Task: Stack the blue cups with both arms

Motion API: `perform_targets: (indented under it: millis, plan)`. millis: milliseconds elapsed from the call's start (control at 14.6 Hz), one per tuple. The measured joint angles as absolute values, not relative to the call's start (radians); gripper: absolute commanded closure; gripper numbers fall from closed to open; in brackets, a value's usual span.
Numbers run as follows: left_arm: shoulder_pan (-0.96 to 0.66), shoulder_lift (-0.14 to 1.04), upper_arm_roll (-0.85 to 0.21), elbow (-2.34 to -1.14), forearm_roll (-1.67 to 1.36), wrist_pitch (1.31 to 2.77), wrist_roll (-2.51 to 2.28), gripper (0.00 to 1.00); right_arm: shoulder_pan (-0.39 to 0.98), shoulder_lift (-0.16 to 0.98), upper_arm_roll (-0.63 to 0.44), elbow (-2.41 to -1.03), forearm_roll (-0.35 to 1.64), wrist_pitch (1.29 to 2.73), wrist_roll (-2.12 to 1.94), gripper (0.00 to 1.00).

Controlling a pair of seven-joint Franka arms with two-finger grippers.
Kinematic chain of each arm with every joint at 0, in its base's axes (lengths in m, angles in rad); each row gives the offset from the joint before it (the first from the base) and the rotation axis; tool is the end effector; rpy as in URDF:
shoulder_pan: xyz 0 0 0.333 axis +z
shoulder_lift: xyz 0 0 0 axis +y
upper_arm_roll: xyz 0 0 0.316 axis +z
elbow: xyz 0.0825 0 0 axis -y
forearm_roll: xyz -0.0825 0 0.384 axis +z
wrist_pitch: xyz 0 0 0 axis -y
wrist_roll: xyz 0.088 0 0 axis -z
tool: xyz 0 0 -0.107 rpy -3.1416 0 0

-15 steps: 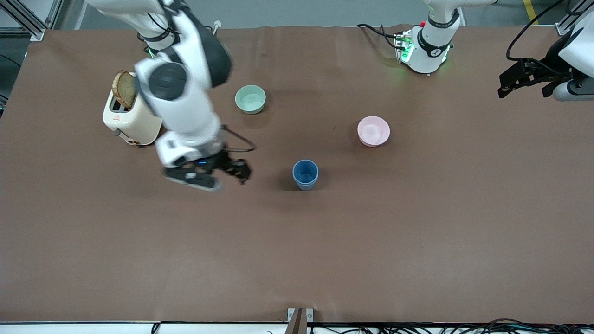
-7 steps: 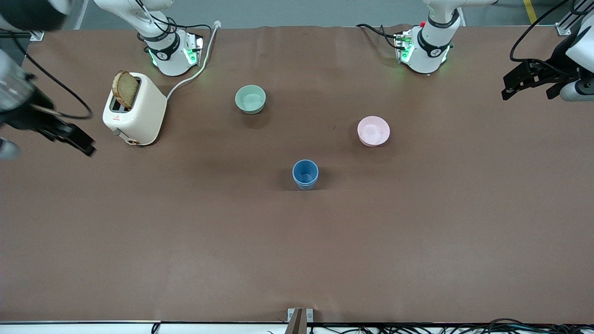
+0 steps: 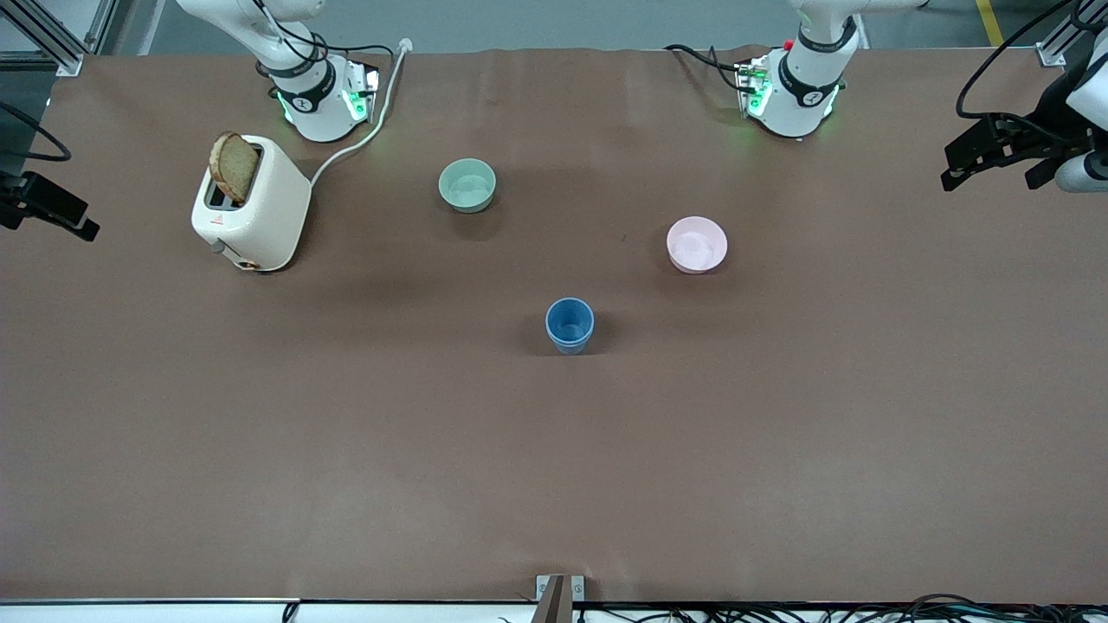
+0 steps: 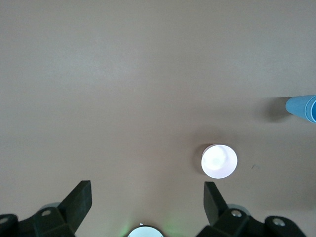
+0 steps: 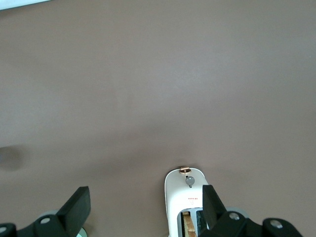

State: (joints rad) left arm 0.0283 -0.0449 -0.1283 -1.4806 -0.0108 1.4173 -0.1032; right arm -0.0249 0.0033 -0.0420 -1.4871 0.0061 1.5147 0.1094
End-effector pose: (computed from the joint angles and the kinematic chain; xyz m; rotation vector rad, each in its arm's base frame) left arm 0.5208 -0.0555 0.6771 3.1384 0.0029 -0.0301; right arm 0.5491 -0.0361 0.6570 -3.1228 0.2753 -0.0379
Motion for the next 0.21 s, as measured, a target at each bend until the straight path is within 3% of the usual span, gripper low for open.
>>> perform_targets:
  millis: [206]
  plan:
    - [0.028,-0.045,-0.128,-1.48,-0.011,1.417,-0.103,0.0,-0.025,0.003,-0.036,-1.488,0.006,1.515,0.103,0.0]
